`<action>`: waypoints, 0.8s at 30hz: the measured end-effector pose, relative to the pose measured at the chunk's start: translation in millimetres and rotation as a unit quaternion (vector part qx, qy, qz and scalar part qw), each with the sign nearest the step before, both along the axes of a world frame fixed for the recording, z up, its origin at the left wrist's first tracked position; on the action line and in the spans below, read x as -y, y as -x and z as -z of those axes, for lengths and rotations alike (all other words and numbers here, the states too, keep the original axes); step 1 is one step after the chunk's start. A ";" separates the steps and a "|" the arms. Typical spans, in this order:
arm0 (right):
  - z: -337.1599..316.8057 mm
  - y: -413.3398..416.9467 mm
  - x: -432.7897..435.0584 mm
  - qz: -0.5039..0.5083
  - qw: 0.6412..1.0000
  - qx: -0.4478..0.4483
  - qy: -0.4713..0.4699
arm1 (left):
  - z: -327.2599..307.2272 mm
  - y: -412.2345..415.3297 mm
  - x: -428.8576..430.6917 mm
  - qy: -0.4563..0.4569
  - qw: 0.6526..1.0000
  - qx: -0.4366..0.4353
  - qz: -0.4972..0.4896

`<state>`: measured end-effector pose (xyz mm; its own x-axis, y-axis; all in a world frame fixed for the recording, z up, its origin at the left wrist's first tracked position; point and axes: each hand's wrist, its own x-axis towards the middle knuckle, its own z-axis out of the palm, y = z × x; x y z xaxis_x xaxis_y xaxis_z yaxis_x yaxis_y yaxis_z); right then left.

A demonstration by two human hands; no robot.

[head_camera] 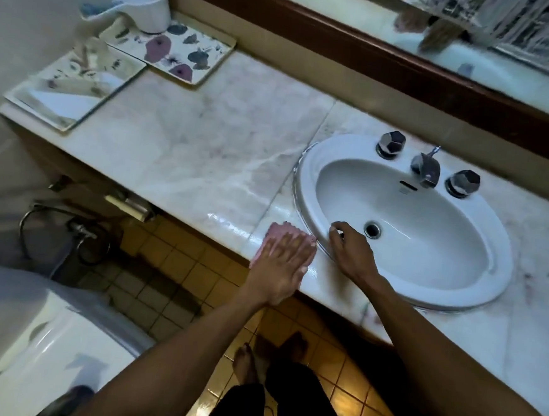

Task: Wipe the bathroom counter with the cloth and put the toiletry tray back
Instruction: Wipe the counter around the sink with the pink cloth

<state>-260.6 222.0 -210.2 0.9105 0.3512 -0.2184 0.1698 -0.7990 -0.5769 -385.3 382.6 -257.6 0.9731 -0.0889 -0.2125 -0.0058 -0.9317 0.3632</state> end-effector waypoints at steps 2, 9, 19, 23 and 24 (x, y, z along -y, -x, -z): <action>1.8 -8.1 -16.8 -0.005 1.000 0.000 -0.001 | -0.6 6.2 -27.6 -0.012 0.999 0.012 0.033; -4.5 -37.2 -100.0 -0.093 0.983 0.156 -0.034 | -4.9 8.7 -142.6 -0.015 0.994 -0.010 -0.105; 42.0 -116.3 -210.2 -0.196 0.969 0.126 0.084 | -11.3 -59.3 -284.8 0.011 0.939 -0.061 -0.339; 57.4 -137.7 -228.2 -0.171 0.970 0.123 0.118 | -10.2 -104.1 -258.9 0.017 0.913 -0.056 -0.404; 58.1 -143.5 -233.4 -0.163 0.971 0.130 0.116 | -8.1 -105.5 -247.4 -0.001 0.927 -0.030 -0.374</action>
<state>-117.2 455.4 -268.3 0.7937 0.5994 -0.1034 0.5522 -0.7814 -0.2907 -279.8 630.0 -249.6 0.7495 0.6058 -0.2671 0.6615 -0.6681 0.3406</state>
